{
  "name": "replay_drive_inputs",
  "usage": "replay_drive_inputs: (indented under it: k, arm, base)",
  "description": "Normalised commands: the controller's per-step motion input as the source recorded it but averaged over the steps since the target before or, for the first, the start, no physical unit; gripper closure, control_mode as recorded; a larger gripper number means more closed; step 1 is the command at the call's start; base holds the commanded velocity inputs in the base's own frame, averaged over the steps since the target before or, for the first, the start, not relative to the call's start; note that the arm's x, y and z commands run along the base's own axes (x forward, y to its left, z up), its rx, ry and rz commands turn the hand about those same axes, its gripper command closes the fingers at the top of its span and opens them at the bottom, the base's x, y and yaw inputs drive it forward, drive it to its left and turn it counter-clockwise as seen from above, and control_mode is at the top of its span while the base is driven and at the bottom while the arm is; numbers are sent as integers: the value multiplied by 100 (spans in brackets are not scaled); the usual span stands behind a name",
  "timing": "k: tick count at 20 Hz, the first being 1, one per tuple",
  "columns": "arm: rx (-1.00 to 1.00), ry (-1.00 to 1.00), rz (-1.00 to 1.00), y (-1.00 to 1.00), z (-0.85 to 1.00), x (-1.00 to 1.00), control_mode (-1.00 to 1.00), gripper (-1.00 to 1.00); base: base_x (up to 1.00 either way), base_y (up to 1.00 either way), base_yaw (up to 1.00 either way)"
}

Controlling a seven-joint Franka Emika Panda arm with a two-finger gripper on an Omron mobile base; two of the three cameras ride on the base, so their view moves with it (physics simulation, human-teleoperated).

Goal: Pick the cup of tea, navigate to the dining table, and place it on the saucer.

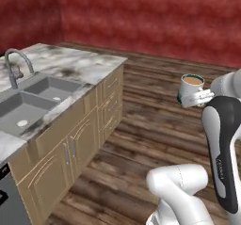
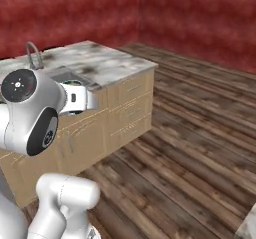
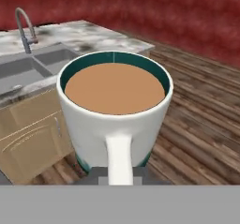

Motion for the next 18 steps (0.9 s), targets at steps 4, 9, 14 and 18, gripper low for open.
replay_drive_inputs:
  k: [4,9,14,18]
  arm:
    - [0,0,0,0,0,0,100,100]
    - [0,0,0,0,0,0,100,100]
    - [0,0,0,0,0,0,100,100]
    - [0,0,0,0,0,0,100,100]
  base:
    - [100,24,-48]
    - [100,27,-24]
    - [100,6,-7]
    - [100,-4,0]
